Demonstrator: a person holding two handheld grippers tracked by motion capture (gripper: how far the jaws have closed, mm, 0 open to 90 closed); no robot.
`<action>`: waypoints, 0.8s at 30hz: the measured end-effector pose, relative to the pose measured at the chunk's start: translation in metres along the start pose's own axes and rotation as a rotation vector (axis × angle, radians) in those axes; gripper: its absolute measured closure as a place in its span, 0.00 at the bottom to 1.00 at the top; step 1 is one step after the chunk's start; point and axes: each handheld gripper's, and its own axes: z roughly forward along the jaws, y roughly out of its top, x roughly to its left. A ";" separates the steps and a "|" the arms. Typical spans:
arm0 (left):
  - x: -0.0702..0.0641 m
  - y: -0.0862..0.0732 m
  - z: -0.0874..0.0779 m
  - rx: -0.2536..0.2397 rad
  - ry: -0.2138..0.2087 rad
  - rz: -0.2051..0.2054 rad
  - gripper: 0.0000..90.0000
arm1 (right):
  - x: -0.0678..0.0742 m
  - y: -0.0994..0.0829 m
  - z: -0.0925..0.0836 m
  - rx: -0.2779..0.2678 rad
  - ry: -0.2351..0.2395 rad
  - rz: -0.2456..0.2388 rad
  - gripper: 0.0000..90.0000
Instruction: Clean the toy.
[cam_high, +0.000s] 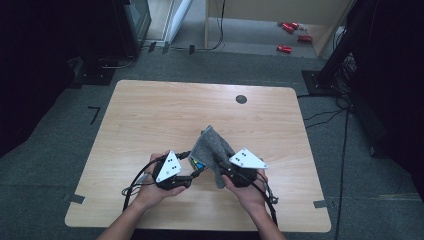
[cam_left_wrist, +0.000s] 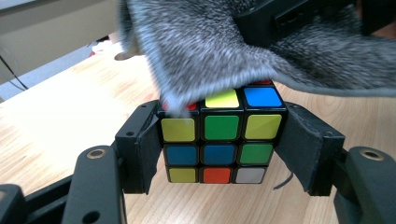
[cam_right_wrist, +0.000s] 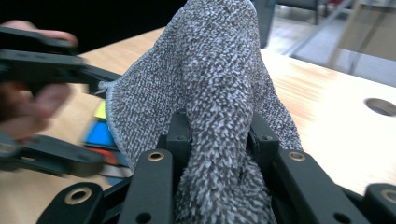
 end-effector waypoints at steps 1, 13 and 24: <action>0.001 0.000 -0.001 -0.014 -0.005 -0.013 0.39 | -0.003 -0.001 -0.001 -0.004 -0.005 0.004 0.77; 0.010 0.001 -0.013 -0.124 -0.067 -0.080 0.39 | -0.023 -0.009 -0.001 -0.045 0.198 0.122 0.76; 0.013 0.002 -0.018 -0.147 -0.065 -0.095 0.39 | -0.019 -0.026 0.022 0.137 0.233 0.092 0.76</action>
